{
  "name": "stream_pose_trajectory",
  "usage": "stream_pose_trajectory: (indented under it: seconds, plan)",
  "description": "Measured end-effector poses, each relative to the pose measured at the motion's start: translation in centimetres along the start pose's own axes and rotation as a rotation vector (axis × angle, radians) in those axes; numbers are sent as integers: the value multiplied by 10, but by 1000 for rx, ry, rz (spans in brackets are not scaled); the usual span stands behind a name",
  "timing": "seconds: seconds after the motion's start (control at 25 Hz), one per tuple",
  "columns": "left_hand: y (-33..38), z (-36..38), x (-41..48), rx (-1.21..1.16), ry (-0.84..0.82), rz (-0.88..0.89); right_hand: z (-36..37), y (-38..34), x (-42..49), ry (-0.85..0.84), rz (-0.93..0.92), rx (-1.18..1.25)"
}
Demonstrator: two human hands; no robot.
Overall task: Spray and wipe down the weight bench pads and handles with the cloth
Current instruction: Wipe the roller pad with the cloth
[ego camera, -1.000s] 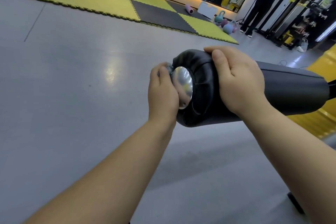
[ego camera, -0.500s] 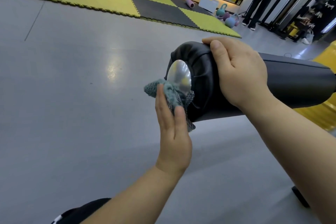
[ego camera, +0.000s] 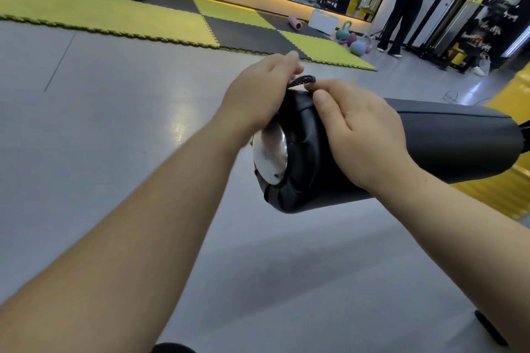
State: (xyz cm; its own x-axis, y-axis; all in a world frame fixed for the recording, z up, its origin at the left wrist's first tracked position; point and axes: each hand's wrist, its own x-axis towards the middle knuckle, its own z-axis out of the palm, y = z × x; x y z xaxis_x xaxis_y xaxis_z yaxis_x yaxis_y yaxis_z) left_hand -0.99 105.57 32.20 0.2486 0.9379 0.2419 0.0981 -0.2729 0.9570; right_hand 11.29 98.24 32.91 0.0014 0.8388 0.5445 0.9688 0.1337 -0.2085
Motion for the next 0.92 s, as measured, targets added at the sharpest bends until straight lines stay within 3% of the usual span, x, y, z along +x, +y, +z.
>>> stream_pose_trajectory:
  seconds: [0.12,0.2,0.32,0.48,0.6,0.68,0.76,0.84,0.92]
  plan:
    - [24,2,28,121,-368,-145,-5,5,-1,-13,-19,31]
    - [29,9,36,239,-491,-205,-3,6,0,-13,-78,41]
    - [27,14,46,400,-507,-264,1,10,0,51,-155,56]
    - [34,18,60,706,-683,-347,-2,8,-3,7,-77,131]
    - [41,19,52,821,-576,-368,-15,9,-8,-91,-20,278]
    - [44,19,33,819,-391,-268,-35,14,-12,-152,135,541]
    - [49,28,4,867,-277,-45,-55,17,-14,-187,440,846]
    - [60,40,-22,880,-272,43,-69,15,-9,-153,787,1080]
    - [74,47,-41,680,-335,-18,-76,10,-5,-64,1037,1194]
